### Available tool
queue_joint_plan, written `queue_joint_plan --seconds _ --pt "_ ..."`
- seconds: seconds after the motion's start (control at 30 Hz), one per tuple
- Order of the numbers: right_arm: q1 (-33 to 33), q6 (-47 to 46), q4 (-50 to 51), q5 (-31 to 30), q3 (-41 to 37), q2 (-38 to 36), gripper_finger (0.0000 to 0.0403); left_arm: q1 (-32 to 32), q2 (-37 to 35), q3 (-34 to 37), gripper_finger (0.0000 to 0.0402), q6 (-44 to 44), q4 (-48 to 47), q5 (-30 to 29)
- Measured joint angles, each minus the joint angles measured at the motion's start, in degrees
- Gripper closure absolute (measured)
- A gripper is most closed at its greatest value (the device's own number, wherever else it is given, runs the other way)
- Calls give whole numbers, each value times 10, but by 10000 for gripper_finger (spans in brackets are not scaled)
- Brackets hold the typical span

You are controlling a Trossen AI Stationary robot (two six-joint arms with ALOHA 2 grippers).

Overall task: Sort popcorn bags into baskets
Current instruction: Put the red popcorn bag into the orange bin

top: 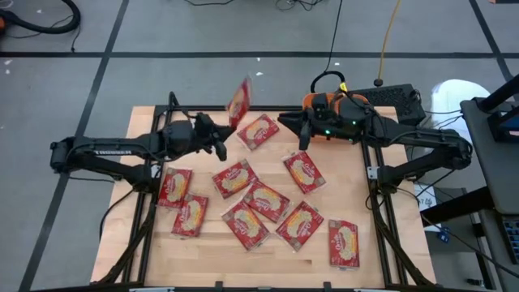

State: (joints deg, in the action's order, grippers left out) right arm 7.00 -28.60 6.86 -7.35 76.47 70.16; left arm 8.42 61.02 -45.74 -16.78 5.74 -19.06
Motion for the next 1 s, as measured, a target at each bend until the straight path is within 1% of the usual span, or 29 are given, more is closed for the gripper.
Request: queue_joint_plan --seconds 0.07,0.2,0.27,0.33,0.53,0.63,0.77,0.93,1.0 --pt "2 -7 11 0 8 1 313 0 6 0 400 0 38 -10" --pt "3 23 25 -5 42 0 302 -1 10 0 400 -2 76 -32" --pt "6 32 27 -15 58 2 301 -4 20 -12 401 -1 80 -51" --pt "11 43 29 -18 70 5 300 -5 30 -26 401 10 75 -52" --pt "24 61 55 -20 74 15 300 -13 84 -101 401 24 79 -48" --pt "26 38 95 -30 74 22 300 -23 118 -140 401 36 70 -33" --pt "27 20 111 -49 74 25 300 -37 173 -200 401 42 60 -29" --pt "27 36 112 -51 74 25 300 -53 258 -278 401 73 57 -28" --pt "31 31 126 -62 74 25 300 -57 287 -305 400 76 58 -12"
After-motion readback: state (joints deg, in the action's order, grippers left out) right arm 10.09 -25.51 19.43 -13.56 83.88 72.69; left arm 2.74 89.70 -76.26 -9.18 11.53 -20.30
